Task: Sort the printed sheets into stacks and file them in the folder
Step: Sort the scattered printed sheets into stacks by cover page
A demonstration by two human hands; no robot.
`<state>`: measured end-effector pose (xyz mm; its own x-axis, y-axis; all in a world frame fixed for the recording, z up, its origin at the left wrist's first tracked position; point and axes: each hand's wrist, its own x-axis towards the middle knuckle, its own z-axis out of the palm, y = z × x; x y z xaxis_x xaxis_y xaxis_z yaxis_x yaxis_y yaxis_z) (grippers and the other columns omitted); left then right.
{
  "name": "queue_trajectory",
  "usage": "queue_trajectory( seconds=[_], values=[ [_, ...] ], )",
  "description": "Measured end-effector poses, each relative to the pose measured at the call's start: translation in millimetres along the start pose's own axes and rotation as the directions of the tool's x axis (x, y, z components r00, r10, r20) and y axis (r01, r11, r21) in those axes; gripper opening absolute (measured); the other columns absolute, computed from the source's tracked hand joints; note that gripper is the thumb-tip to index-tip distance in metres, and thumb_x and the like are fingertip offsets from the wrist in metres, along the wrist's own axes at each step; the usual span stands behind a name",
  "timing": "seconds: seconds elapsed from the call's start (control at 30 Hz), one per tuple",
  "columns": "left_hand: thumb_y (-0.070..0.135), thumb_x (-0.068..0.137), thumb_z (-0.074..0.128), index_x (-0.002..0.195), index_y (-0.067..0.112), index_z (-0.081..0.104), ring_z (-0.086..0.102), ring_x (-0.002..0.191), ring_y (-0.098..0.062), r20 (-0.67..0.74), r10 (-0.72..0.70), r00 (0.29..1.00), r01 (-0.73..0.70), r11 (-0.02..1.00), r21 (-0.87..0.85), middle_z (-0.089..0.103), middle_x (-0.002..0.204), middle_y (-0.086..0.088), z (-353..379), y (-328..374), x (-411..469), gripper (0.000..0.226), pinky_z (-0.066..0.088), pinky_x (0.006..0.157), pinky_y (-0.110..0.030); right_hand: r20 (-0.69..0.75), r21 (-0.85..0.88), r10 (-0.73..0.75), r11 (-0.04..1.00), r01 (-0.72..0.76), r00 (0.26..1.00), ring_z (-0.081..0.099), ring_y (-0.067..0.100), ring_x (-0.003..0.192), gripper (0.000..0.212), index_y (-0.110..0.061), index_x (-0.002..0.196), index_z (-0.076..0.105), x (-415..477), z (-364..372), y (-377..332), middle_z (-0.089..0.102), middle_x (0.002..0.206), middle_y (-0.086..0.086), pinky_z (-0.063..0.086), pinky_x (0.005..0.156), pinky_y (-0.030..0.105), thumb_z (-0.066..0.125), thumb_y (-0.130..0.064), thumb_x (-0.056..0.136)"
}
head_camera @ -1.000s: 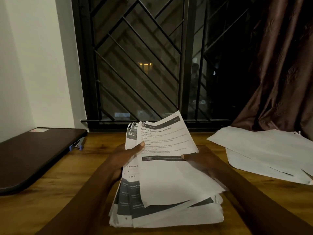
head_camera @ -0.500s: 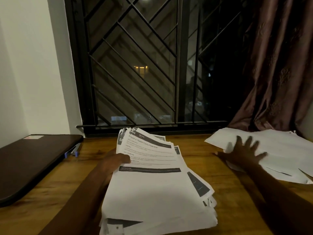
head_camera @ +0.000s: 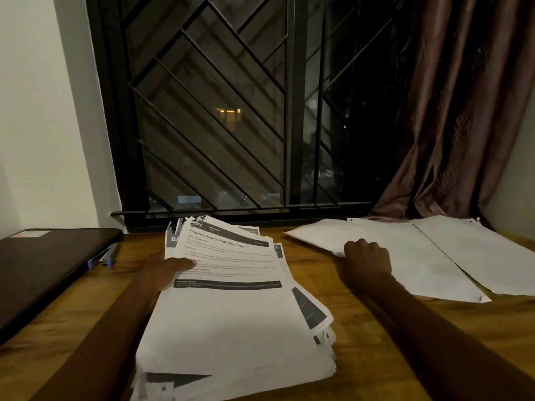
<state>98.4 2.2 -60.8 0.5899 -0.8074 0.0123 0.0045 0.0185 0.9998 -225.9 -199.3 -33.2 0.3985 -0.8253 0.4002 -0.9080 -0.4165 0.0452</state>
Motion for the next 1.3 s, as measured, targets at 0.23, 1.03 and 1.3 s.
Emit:
queue_trajectory(
  seconds=[0.23, 1.03, 1.3],
  values=[
    [-0.017, 0.092, 0.040, 0.133, 0.002, 0.045, 0.056, 0.103, -0.031, 0.068, -0.012, 0.998, 0.012, 1.000, 0.001, 0.049, 0.136, -0.019, 35.0, 21.3, -27.3, 0.045, 0.046, 0.085, -0.037, -0.102, 0.965, 0.058, 0.250, 0.085, 0.993, 0.062, 0.018, 0.099, 0.027, -0.017, 0.118, 0.060, 4.0, -55.7, -21.3, 0.065, 0.104, -0.006, 0.052, 0.076, 0.026, 0.060, -0.022, 0.092],
    [-0.004, 0.086, 0.062, 0.108, 0.002, 0.063, 0.071, 0.082, -0.024, 0.018, -0.056, 0.998, 0.051, 0.981, 0.186, 0.071, 0.099, -0.008, 42.4, 28.9, -41.8, 0.023, 0.059, 0.064, -0.030, 0.483, 0.641, -0.255, 0.755, -0.140, 0.838, 0.058, 0.015, 0.084, 0.043, -0.019, 0.100, 0.055, -9.4, -42.4, -41.3, 0.062, 0.096, 0.000, 0.047, 0.077, 0.026, 0.053, -0.059, 0.086],
    [0.005, 0.090, 0.063, 0.092, 0.012, 0.062, 0.066, 0.083, -0.028, -0.101, -0.045, 0.994, 0.067, 0.971, 0.231, 0.067, 0.094, -0.008, 39.6, 19.5, -30.0, 0.008, 0.054, 0.071, -0.036, 0.403, 0.173, 0.376, 0.864, -0.473, 0.834, 0.002, 0.045, 0.143, 0.114, -0.015, 0.150, 0.010, 5.5, 15.0, 38.8, 0.006, 0.157, 0.021, 0.000, 0.109, 0.068, 0.045, -0.086, 0.068]
  ],
)
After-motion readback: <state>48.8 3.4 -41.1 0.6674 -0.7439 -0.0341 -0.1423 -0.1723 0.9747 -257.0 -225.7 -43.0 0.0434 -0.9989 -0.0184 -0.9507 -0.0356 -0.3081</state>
